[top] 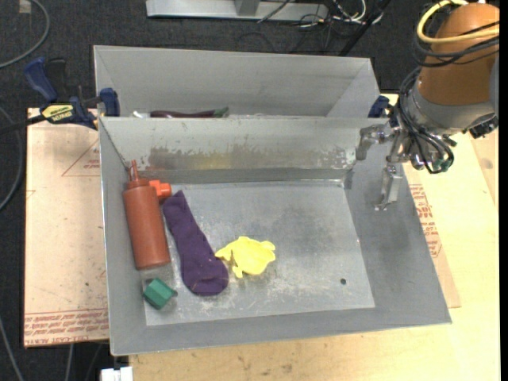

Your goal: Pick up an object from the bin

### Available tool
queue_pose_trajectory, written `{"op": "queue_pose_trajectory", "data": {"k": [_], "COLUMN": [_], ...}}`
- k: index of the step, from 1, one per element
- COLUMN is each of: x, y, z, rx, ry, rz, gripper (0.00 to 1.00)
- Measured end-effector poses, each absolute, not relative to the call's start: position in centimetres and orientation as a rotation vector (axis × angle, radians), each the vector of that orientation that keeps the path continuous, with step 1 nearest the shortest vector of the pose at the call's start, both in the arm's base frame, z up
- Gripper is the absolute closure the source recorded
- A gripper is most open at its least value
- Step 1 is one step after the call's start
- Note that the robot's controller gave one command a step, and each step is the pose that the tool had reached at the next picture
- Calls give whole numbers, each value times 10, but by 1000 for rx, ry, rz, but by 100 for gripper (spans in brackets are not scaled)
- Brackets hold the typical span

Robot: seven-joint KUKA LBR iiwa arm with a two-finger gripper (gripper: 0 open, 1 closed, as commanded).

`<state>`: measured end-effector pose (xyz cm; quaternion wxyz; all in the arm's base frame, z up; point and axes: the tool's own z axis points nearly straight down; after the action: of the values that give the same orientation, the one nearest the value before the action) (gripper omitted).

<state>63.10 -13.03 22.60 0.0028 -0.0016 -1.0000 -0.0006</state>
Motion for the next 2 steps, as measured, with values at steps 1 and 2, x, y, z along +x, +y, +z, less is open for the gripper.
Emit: {"op": "queue_pose_trajectory", "data": {"k": [1, 2], "x": [632, 595], "y": [-130, -107], "z": [231, 211], "rx": [-2, 85], "ry": [-3144, -3144], "rz": [0, 1], "gripper": [0, 0]}}
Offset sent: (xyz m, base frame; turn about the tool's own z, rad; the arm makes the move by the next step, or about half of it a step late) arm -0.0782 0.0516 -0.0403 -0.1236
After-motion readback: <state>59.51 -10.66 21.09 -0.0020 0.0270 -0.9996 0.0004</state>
